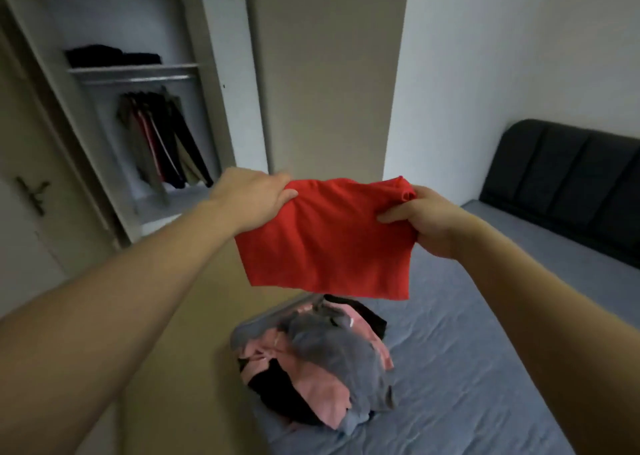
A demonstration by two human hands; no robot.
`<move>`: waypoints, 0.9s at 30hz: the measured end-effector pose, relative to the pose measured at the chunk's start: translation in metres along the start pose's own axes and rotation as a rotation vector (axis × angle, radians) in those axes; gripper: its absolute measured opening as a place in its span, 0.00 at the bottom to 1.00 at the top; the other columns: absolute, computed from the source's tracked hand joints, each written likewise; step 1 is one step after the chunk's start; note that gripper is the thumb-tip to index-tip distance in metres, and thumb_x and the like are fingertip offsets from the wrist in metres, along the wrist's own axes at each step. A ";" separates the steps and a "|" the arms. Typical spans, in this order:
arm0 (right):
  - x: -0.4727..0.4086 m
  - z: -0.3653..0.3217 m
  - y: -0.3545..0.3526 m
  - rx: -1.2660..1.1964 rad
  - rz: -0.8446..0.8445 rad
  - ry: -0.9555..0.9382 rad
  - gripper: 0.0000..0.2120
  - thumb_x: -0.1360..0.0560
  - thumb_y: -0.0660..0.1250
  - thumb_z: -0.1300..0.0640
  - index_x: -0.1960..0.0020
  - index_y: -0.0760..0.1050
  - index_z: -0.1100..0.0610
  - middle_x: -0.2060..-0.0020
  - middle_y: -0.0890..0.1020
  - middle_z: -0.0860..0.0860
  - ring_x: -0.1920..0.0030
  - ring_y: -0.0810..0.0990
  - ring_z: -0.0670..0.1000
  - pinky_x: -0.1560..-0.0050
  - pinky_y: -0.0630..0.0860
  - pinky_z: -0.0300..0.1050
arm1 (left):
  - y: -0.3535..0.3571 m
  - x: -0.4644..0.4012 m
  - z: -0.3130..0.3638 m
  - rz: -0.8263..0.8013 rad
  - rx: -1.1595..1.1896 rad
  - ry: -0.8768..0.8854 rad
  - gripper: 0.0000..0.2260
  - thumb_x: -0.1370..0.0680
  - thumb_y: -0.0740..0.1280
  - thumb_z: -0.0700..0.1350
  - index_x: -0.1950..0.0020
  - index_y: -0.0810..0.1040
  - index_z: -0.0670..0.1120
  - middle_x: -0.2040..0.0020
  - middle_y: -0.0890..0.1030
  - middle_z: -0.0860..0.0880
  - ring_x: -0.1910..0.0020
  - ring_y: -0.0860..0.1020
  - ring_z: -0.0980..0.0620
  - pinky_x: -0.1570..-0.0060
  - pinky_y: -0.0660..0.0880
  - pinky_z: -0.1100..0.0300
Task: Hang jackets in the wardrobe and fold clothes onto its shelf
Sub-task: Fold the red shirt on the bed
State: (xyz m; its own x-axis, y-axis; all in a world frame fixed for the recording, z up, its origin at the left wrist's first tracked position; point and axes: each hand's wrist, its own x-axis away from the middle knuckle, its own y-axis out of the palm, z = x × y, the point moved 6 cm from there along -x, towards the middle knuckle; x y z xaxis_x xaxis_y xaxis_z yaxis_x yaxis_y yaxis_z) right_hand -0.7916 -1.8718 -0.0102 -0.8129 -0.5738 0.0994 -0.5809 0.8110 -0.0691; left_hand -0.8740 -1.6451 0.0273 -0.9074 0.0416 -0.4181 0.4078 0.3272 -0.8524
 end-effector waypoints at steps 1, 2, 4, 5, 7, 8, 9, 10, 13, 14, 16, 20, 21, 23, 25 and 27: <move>-0.008 -0.030 0.024 -0.002 -0.006 -0.060 0.17 0.30 0.67 0.73 0.44 0.79 0.62 0.50 0.84 0.59 0.51 0.84 0.56 0.51 0.81 0.45 | -0.024 0.002 -0.034 0.037 -0.023 -0.032 0.17 0.18 0.49 0.60 0.46 0.69 0.49 0.56 0.82 0.46 0.55 0.81 0.42 0.66 0.64 0.55; -0.017 -0.055 0.047 -0.020 -0.018 -0.103 0.16 0.29 0.68 0.72 0.43 0.78 0.63 0.49 0.84 0.58 0.50 0.83 0.55 0.50 0.80 0.45 | -0.045 0.006 -0.067 0.084 -0.044 -0.058 0.17 0.18 0.49 0.60 0.47 0.69 0.48 0.59 0.81 0.47 0.58 0.80 0.42 0.67 0.64 0.55; -0.038 -0.095 0.093 -0.070 -0.060 -0.134 0.15 0.28 0.70 0.67 0.42 0.78 0.62 0.49 0.84 0.56 0.52 0.84 0.52 0.53 0.80 0.43 | -0.074 0.014 -0.126 0.160 -0.095 -0.102 0.17 0.17 0.50 0.59 0.48 0.69 0.47 0.65 0.78 0.49 0.62 0.79 0.43 0.69 0.63 0.56; -0.050 -0.109 0.115 -0.093 -0.091 -0.137 0.14 0.28 0.71 0.66 0.43 0.78 0.61 0.50 0.85 0.55 0.53 0.84 0.51 0.55 0.81 0.42 | -0.082 0.018 -0.151 0.175 -0.126 -0.126 0.16 0.17 0.51 0.58 0.48 0.69 0.47 0.66 0.77 0.50 0.64 0.79 0.43 0.70 0.61 0.57; -0.073 -0.130 0.159 -0.144 -0.153 -0.127 0.10 0.28 0.71 0.65 0.47 0.80 0.59 0.53 0.86 0.54 0.55 0.85 0.50 0.59 0.81 0.42 | -0.089 0.027 -0.197 0.171 -0.176 -0.164 0.15 0.17 0.53 0.56 0.48 0.69 0.46 0.64 0.79 0.47 0.64 0.79 0.42 0.69 0.60 0.56; -0.087 -0.138 0.180 -0.167 -0.177 -0.120 0.08 0.28 0.71 0.64 0.48 0.80 0.59 0.55 0.86 0.54 0.56 0.85 0.51 0.61 0.82 0.42 | -0.086 0.031 -0.218 0.161 -0.195 -0.174 0.15 0.17 0.53 0.56 0.47 0.69 0.45 0.62 0.81 0.46 0.62 0.79 0.41 0.67 0.62 0.56; -0.102 -0.145 0.199 -0.180 -0.197 -0.116 0.08 0.28 0.72 0.63 0.49 0.80 0.59 0.55 0.86 0.54 0.56 0.85 0.51 0.61 0.82 0.42 | -0.081 0.034 -0.239 0.147 -0.206 -0.178 0.15 0.17 0.53 0.55 0.47 0.70 0.45 0.60 0.82 0.45 0.60 0.79 0.41 0.64 0.63 0.54; -0.119 -0.151 0.219 -0.186 -0.214 -0.113 0.10 0.29 0.72 0.62 0.48 0.80 0.59 0.55 0.86 0.55 0.56 0.85 0.52 0.61 0.82 0.43 | -0.073 0.037 -0.259 0.133 -0.208 -0.182 0.14 0.17 0.53 0.55 0.46 0.70 0.45 0.58 0.82 0.44 0.59 0.80 0.41 0.61 0.64 0.53; -0.177 -0.164 0.273 -0.197 -0.241 -0.120 0.12 0.28 0.72 0.62 0.45 0.79 0.60 0.54 0.86 0.56 0.57 0.85 0.53 0.62 0.82 0.44 | -0.042 0.040 -0.321 0.119 -0.188 -0.262 0.14 0.17 0.53 0.54 0.46 0.70 0.44 0.56 0.82 0.43 0.59 0.79 0.40 0.62 0.65 0.53; -0.199 -0.167 0.289 -0.196 -0.246 -0.127 0.12 0.28 0.72 0.63 0.44 0.79 0.60 0.55 0.86 0.56 0.59 0.85 0.52 0.63 0.81 0.44 | -0.031 0.040 -0.344 0.121 -0.177 -0.309 0.15 0.17 0.53 0.55 0.46 0.70 0.45 0.56 0.81 0.43 0.59 0.79 0.41 0.64 0.65 0.54; -0.248 -0.171 0.323 -0.143 -0.271 -0.146 0.12 0.28 0.72 0.64 0.45 0.79 0.61 0.56 0.86 0.55 0.59 0.86 0.52 0.64 0.81 0.44 | -0.007 0.033 -0.389 0.125 -0.211 -0.384 0.17 0.17 0.51 0.56 0.44 0.70 0.45 0.56 0.81 0.43 0.58 0.80 0.41 0.65 0.67 0.54; -0.355 -0.179 0.387 0.111 -0.409 -0.182 0.13 0.29 0.74 0.61 0.45 0.80 0.59 0.52 0.86 0.54 0.53 0.85 0.53 0.54 0.81 0.45 | 0.027 0.005 -0.482 0.212 -0.354 -0.415 0.23 0.17 0.47 0.58 0.50 0.75 0.44 0.63 0.81 0.43 0.63 0.80 0.40 0.68 0.67 0.55; -0.381 -0.186 0.400 0.183 -0.432 -0.199 0.13 0.30 0.75 0.59 0.45 0.80 0.58 0.51 0.85 0.53 0.52 0.85 0.52 0.50 0.80 0.45 | 0.034 -0.005 -0.506 0.219 -0.370 -0.414 0.23 0.17 0.47 0.58 0.51 0.76 0.44 0.64 0.81 0.43 0.64 0.80 0.41 0.69 0.67 0.56; -0.430 -0.200 0.426 0.319 -0.438 -0.255 0.13 0.29 0.75 0.56 0.46 0.80 0.57 0.50 0.85 0.53 0.50 0.84 0.52 0.47 0.77 0.45 | 0.051 -0.026 -0.549 0.202 -0.372 -0.387 0.23 0.18 0.48 0.58 0.52 0.76 0.45 0.65 0.81 0.44 0.65 0.80 0.41 0.68 0.71 0.56; -0.478 -0.220 0.454 0.515 -0.402 -0.372 0.13 0.27 0.73 0.51 0.46 0.81 0.56 0.52 0.84 0.52 0.52 0.82 0.51 0.48 0.76 0.44 | 0.067 -0.047 -0.589 0.204 -0.391 -0.366 0.23 0.18 0.49 0.58 0.56 0.76 0.45 0.66 0.80 0.45 0.66 0.79 0.42 0.69 0.72 0.56; -0.518 -0.240 0.483 0.654 -0.350 -0.483 0.11 0.27 0.71 0.47 0.49 0.80 0.53 0.56 0.82 0.49 0.57 0.79 0.46 0.56 0.74 0.39 | 0.083 -0.065 -0.630 0.196 -0.434 -0.390 0.26 0.19 0.49 0.60 0.63 0.76 0.46 0.67 0.80 0.45 0.68 0.79 0.42 0.70 0.66 0.58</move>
State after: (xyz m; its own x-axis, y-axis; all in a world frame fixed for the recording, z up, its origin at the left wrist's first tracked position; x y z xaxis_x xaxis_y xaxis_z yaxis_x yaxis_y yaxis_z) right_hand -0.6407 -1.1557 0.1434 -0.4264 -0.8824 -0.1990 -0.5868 0.4373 -0.6815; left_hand -0.8447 -1.0256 0.1817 -0.6825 -0.1817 -0.7080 0.4105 0.7062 -0.5769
